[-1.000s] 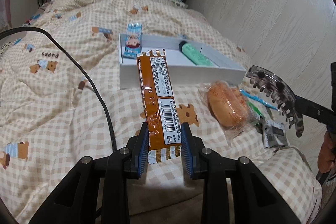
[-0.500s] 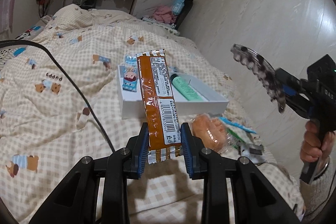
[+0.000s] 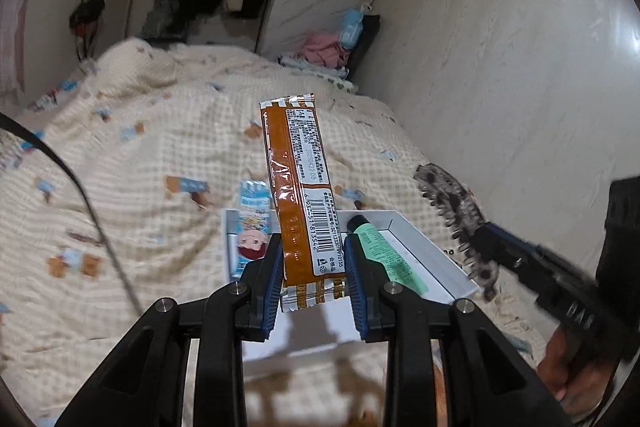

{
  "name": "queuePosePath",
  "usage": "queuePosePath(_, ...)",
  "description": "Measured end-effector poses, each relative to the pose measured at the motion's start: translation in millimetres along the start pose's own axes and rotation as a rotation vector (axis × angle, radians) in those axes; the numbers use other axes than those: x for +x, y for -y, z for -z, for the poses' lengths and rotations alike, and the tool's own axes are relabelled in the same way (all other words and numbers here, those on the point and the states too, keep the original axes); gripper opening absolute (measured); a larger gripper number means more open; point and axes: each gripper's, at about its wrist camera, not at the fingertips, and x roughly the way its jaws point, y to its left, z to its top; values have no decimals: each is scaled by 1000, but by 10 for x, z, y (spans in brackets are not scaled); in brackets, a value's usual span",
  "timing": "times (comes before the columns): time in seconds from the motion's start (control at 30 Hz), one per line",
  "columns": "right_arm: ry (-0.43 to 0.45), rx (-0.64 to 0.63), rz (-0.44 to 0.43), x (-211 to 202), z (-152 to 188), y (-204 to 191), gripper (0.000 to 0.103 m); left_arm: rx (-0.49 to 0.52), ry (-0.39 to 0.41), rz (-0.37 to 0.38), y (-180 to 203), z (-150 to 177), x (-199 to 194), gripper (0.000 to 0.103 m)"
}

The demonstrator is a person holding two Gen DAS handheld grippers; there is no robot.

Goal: Organize objects
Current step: 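Lower the claw clip and snack bar pack into the white box, opening both grippers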

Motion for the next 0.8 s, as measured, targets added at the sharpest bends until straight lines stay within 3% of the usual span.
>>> queuePosePath(0.07,-6,18,4,138,39,-19,21,-5,-41,-8,-34,55,165,32)
queuePosePath(0.3,-119,-118,133,617,192,-256,21,-40,-168,-53,-199,351,560,32)
queuePosePath(0.53,-180,-216,188,818,430,-362,19,71,-212,-141,-16,536,668,32)
queuePosePath(0.8,-200,-217,192,859,484,-355,20,54,-215,-134,-100,525,678,32)
